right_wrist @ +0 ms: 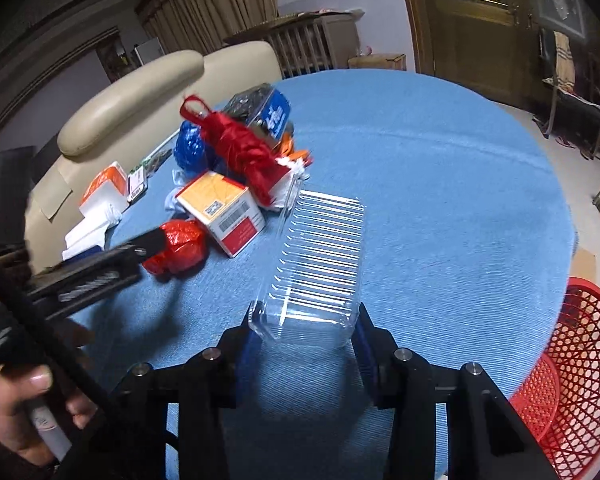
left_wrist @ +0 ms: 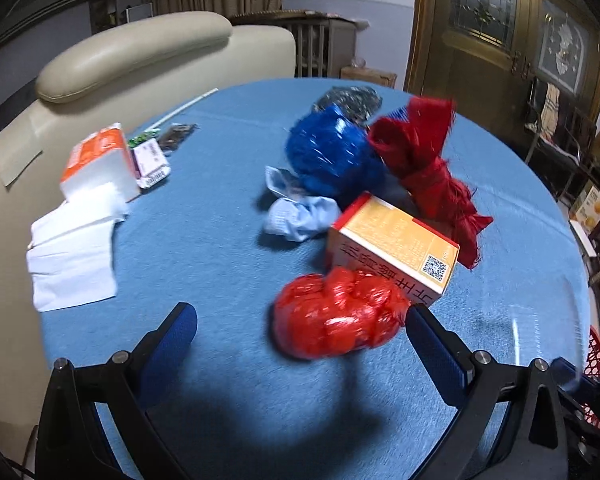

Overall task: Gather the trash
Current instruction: 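Grasp clear plastic container with right gripper while left gripper grasps red plastic bag ball, then carry both items over red basket and open both grippers to drop them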

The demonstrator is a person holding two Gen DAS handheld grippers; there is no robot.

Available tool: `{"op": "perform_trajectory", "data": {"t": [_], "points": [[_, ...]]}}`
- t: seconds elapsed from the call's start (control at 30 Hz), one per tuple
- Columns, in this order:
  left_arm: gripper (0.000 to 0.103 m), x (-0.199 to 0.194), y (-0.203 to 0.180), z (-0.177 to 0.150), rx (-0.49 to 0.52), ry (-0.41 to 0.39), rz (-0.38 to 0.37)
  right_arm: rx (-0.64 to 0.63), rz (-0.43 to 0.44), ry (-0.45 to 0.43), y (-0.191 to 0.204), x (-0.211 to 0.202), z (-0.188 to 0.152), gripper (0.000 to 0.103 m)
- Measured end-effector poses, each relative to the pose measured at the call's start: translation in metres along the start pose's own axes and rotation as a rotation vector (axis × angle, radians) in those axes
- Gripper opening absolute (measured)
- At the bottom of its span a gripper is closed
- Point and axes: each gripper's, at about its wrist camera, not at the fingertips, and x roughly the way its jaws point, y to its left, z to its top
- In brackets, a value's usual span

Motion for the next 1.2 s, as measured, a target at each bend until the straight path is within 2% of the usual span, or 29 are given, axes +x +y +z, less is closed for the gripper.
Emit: {"op": "perform_trajectory", "data": {"t": [0.2, 0.27, 0.4, 0.77, 1.03, 1.2], "points": [[0.102, 0.025, -0.01, 0.001, 0.025, 0.064, 0.009, 0.023, 0.016, -0.008, -0.009, -0.006, -0.001, 0.046], [0.07, 0.029, -0.009, 0.0, 0.034, 0.096, -0.024, 0.025, 0.021, -0.008, -0.01, -0.007, 0.0, 0.046], [0.069, 0.025, -0.008, -0.003, 0.038, 0.101, -0.023, 0.029, 0.03, -0.014, -0.01, -0.009, -0.001, 0.046], [0.067, -0.036, -0.012, -0.009, 0.04, -0.003, -0.037, 0.015, 0.028, -0.068, -0.002, -0.032, -0.001, 0.046], [0.067, -0.069, -0.026, -0.006, 0.057, -0.06, -0.082, 0.039, 0.008, -0.127, -0.013, -0.064, -0.003, 0.046], [0.067, -0.082, -0.05, -0.008, 0.105, -0.077, -0.132, 0.07, -0.012, -0.159, -0.03, -0.089, -0.009, 0.046]]}}
